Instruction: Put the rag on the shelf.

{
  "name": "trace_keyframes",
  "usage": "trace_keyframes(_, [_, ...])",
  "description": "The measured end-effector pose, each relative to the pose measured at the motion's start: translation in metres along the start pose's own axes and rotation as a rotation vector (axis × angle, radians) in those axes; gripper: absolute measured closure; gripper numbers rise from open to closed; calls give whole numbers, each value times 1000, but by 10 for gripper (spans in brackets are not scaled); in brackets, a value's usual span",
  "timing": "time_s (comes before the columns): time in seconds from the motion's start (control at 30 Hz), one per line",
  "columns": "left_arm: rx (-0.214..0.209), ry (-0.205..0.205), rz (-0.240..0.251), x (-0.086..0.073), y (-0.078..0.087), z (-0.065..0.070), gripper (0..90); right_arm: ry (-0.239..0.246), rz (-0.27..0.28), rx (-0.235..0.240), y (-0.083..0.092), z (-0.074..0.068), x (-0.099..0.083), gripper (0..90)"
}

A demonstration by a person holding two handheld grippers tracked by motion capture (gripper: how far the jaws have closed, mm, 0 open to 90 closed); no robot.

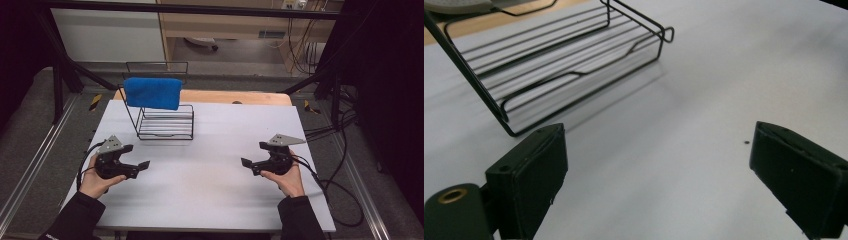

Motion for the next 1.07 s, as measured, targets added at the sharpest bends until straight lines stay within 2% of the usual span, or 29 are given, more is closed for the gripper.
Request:
trace_keyframes(0.17, [-7,12,-16,-15,-3,1,86,-37,-20,-7,7,8,-23,8])
trace_keyframes(0.37, [-15,12,-26,-25,-6,3,86,-37,-47,-8,17,16,-48,7])
trace_keyframes(0.53, [-20,12,-29,-32,-6,4,90,-54,-38,11,26,18,-62,8])
trace_keyframes(0.6, [-20,3,-32,-35,-6,4,90,-44,-42,16,28,19,-68,7])
trace_keyframes(0.97, [-19,-7,-48,-43,-9,6,96,-69,-59,21,30,20,-80,8])
trace_keyframes(1.07, [-17,-11,-53,-44,-9,7,96,-61,-61,14,30,21,-80,8])
Point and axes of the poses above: each handheld gripper's, and its own axes: y roughly backward along the jaws, x roughly out of its top, z roughly to its right, the point moved 4 cm from there along -y, roughly forward along the jaws, and after that the axes turned 3 degrees about x, right-handed, at the moved point
